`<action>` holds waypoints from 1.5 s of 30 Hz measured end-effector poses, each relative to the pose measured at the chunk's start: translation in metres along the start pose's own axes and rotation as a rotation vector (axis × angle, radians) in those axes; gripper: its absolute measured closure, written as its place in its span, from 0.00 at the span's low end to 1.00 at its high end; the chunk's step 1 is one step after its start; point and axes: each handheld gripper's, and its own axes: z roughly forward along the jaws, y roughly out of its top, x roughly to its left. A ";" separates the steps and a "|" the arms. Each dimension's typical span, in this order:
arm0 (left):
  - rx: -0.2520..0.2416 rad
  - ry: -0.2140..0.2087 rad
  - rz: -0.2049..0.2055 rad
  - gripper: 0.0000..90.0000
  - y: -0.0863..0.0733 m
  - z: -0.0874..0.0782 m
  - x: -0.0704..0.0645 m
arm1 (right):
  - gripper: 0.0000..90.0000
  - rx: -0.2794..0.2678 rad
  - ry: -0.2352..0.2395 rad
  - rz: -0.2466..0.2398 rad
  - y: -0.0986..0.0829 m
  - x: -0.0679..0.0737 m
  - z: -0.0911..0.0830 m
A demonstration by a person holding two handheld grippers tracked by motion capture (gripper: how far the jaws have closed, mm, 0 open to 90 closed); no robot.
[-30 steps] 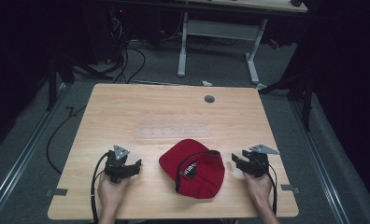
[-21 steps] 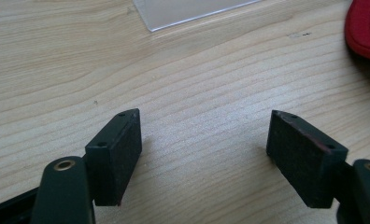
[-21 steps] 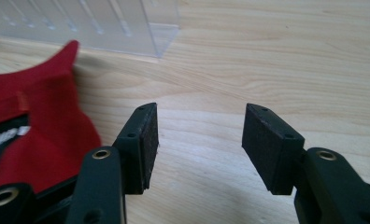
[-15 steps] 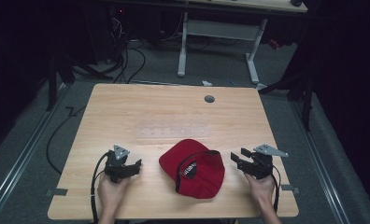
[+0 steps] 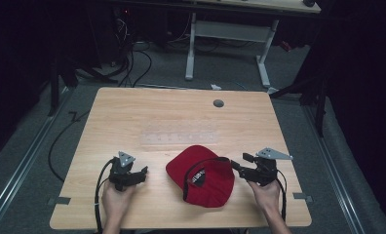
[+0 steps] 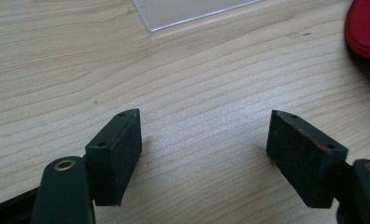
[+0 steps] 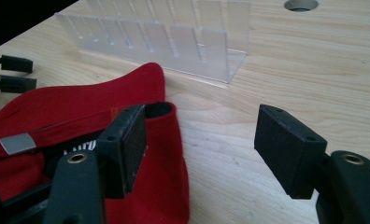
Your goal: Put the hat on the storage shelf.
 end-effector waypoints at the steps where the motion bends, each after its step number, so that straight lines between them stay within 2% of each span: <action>1: 0.000 0.000 0.000 0.30 0.000 0.000 0.000 | 0.38 0.004 0.006 -0.008 0.001 0.002 0.002; 5: 0.000 0.000 0.000 0.30 0.000 0.000 0.000 | 0.37 0.021 0.013 -0.032 0.004 0.007 0.010; 13: 0.000 -0.001 0.000 0.30 0.000 0.000 0.000 | 0.36 0.051 0.018 -0.046 0.004 0.013 0.020; 27: 0.000 -0.001 0.000 0.30 0.000 0.000 0.000 | 0.38 0.115 0.063 -0.034 0.001 0.015 0.048; 34: 0.002 -0.002 0.000 0.30 0.000 0.000 0.000 | 0.48 0.167 0.107 -0.027 -0.005 0.014 0.064; 39: 0.002 -0.004 0.000 0.30 0.000 0.000 0.000 | 0.59 0.190 0.111 -0.039 -0.010 0.015 0.073; 41: 0.002 -0.004 0.000 0.30 0.000 0.000 0.000 | 0.62 0.189 0.115 -0.040 -0.010 0.015 0.074; 43: 0.002 -0.004 0.000 0.30 0.000 0.000 0.000 | 0.70 0.180 0.119 -0.060 -0.011 0.017 0.074; 45: 0.002 -0.005 0.000 0.30 0.000 0.000 0.000 | 0.75 0.181 0.125 -0.057 -0.011 0.017 0.074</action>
